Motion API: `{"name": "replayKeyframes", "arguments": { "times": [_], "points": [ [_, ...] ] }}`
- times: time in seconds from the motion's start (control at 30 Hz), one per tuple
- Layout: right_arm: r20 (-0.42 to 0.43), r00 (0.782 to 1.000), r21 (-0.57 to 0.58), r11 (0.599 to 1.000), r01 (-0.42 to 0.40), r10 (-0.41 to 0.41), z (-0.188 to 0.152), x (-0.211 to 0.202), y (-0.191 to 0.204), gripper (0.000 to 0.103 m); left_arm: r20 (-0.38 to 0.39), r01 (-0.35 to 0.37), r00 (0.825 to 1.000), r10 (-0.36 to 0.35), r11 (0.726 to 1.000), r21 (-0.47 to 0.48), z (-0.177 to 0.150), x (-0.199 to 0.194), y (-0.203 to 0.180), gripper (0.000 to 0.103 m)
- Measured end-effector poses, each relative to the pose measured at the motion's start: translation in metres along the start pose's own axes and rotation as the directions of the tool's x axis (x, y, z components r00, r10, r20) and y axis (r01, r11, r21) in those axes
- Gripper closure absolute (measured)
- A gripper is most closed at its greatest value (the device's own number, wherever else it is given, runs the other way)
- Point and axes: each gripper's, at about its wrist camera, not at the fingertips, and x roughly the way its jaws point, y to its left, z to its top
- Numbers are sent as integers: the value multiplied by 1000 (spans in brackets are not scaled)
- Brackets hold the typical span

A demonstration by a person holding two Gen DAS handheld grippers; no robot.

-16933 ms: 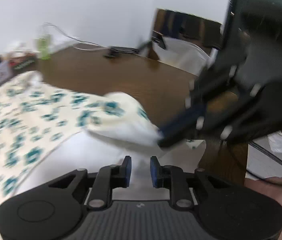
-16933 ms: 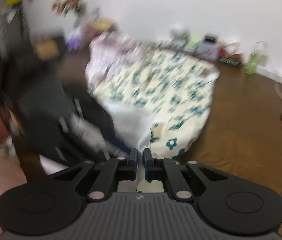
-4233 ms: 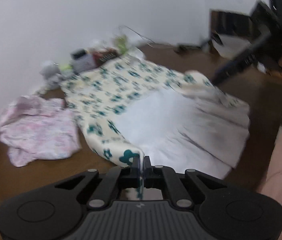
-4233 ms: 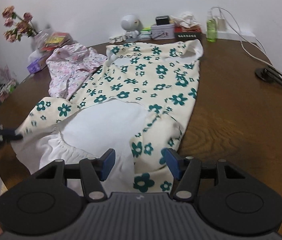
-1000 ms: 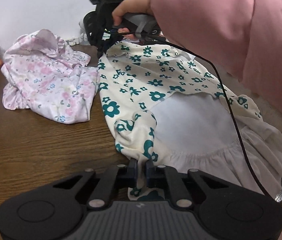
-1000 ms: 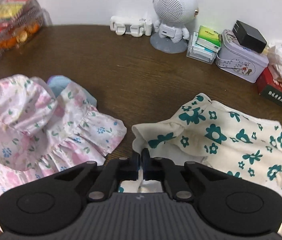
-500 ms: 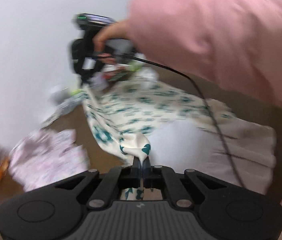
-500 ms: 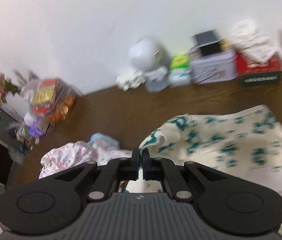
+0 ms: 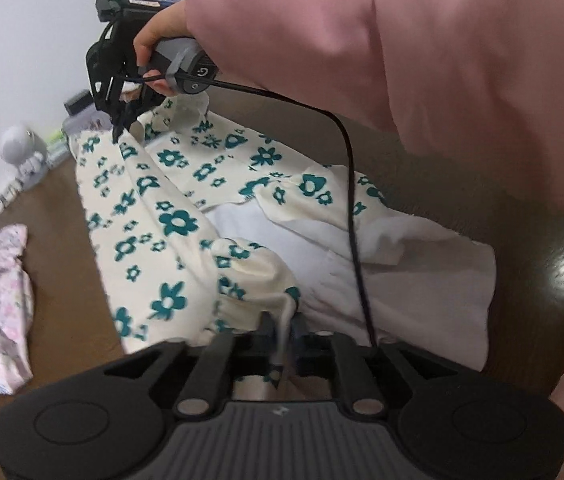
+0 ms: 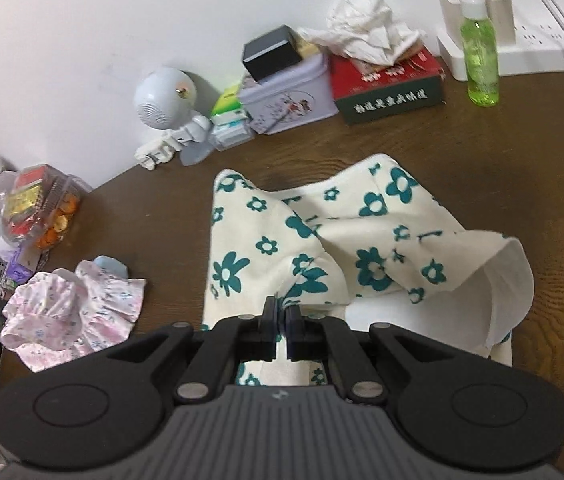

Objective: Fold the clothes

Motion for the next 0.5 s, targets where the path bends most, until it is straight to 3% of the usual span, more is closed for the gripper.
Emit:
{"name": "replayKeyframes", "arguments": {
  "times": [0.03, 0.07, 0.1, 0.23, 0.37, 0.5],
  "points": [
    [-3, 1000, 11, 1000, 7, -7, -1, 0, -2, 89, 7, 26, 1000, -26, 1000, -12, 0, -1, 1, 67],
    [-7, 1000, 24, 1000, 15, -15, -1, 0, -5, 69, 24, 53, 998, -52, 998, -23, 0, -5, 1, 53],
    [2, 1000, 30, 999, 17, -17, -2, -4, -6, 51, 51, 69, 996, -67, 997, -30, 0, -11, 1, 51],
    [65, 998, 34, 999, 10, -12, -2, -31, -7, 49, 164, 131, 980, -117, 988, -77, -3, -46, 17, 36],
    [132, 991, -7, 1000, -12, 13, -6, -65, 2, 48, 246, 144, 963, -111, 982, -122, -11, -76, 40, 34],
    [147, 988, -69, 997, -46, 56, -20, -89, 18, 46, 243, 87, 970, -33, 973, -216, -21, -74, 63, 39]
  ]
}}
